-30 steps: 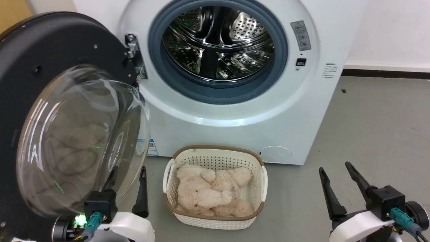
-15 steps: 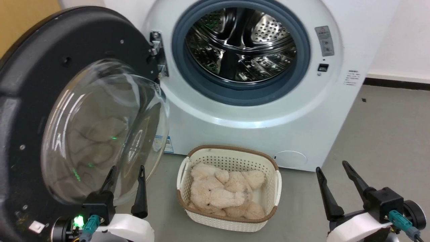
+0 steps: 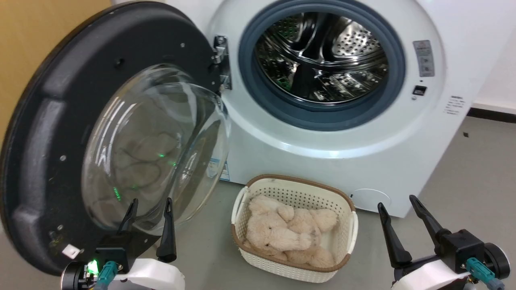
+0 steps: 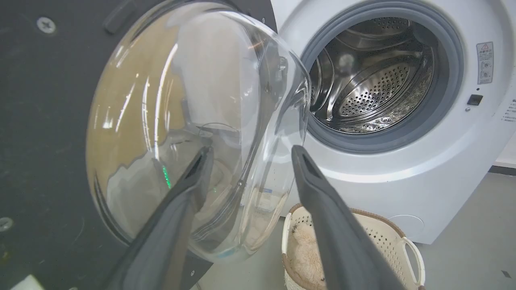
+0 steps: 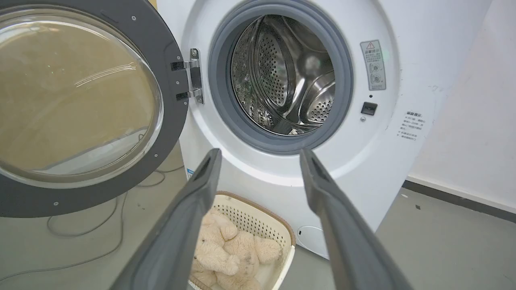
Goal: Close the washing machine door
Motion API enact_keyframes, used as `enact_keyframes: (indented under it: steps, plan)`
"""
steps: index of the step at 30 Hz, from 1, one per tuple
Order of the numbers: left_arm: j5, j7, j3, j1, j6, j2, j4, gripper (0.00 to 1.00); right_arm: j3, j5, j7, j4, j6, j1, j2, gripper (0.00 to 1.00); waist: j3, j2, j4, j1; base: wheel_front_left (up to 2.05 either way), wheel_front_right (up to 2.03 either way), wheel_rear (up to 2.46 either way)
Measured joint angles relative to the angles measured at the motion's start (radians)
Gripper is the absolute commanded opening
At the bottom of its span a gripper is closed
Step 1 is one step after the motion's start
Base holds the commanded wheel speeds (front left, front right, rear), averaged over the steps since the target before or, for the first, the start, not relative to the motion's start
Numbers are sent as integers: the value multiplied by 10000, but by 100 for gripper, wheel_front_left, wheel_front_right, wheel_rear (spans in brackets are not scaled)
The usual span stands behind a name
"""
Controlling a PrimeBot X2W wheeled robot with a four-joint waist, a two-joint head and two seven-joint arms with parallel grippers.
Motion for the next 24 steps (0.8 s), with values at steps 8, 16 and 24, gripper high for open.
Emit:
enact_keyframes:
  steps: [8,16,24]
  plan:
    - [-138,-174,23,99,48,0,-105,100,165,0,-165,8,0,0,0,100,29,0,406,0,0,0,0]
    - [-240,-337,63,151,188,0,-245,100,370,0,-332,54,2,-12,0,100,82,0,774,0,0,0,0]
    - [-416,-516,146,236,360,0,-456,100,723,82,-516,228,2,-154,-54,100,132,0,1137,0,0,0,0]
